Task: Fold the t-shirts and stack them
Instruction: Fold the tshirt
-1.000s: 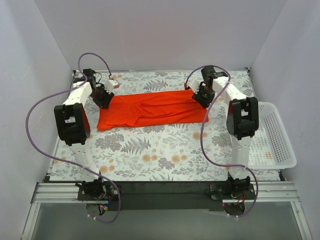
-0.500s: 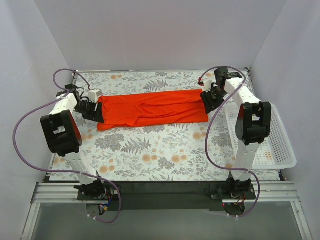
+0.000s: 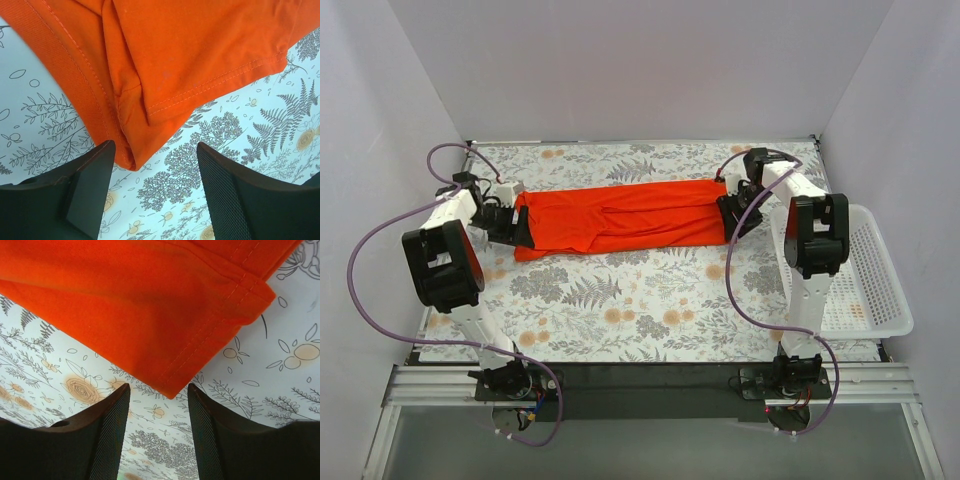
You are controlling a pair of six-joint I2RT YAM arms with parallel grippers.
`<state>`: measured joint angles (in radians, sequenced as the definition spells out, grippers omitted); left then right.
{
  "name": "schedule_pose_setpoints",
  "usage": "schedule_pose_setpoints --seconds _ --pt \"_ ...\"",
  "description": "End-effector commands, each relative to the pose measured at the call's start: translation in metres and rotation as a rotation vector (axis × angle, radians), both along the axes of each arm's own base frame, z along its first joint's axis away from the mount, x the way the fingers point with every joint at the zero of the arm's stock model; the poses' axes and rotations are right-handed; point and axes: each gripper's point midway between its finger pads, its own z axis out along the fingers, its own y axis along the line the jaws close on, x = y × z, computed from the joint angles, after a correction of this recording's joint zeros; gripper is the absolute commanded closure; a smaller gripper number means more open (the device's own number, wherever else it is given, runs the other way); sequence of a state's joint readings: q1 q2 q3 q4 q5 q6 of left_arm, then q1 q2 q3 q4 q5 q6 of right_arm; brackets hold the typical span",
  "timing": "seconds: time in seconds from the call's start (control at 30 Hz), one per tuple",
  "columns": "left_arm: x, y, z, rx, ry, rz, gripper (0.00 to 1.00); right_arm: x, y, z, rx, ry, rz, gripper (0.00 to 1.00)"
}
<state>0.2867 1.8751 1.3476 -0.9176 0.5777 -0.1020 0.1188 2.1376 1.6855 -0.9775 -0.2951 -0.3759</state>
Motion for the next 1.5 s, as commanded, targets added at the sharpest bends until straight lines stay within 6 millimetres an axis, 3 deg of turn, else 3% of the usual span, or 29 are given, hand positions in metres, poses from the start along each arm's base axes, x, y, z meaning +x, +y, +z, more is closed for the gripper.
schedule_pose_setpoints --seconds 0.0,0.33,0.47,0.7,0.77,0.87,1.2,1.47 --pt "0.002 -0.004 0.004 -0.031 -0.019 0.006 0.35 -0.008 0.003 -0.006 0.020 0.041 -0.008 0.44" --pt "-0.022 0.000 -0.014 -0.022 0.038 0.016 0.39 -0.019 0.005 -0.013 0.031 0.069 0.005 0.54" --pt "-0.022 0.001 -0.015 -0.018 0.029 0.016 0.47 -0.019 0.003 -0.015 0.023 0.067 0.009 0.65" --pt "-0.008 0.005 -0.011 -0.011 0.004 0.028 0.69 -0.013 -0.001 -0.012 -0.001 0.045 0.017 0.87" --pt "-0.005 0.008 -0.008 -0.002 0.002 0.031 0.81 -0.010 -0.002 -0.010 -0.005 0.034 0.016 0.99" --pt "-0.003 0.012 -0.006 0.013 0.003 0.031 1.00 -0.007 -0.004 -0.006 -0.016 0.018 0.020 0.99" --pt "-0.001 0.024 0.004 0.046 -0.019 0.015 1.00 -0.011 -0.021 0.008 -0.091 -0.036 0.092 0.99" --pt "-0.005 0.046 0.026 0.118 -0.045 -0.013 1.00 -0.016 -0.037 0.020 -0.159 -0.051 0.167 0.99"
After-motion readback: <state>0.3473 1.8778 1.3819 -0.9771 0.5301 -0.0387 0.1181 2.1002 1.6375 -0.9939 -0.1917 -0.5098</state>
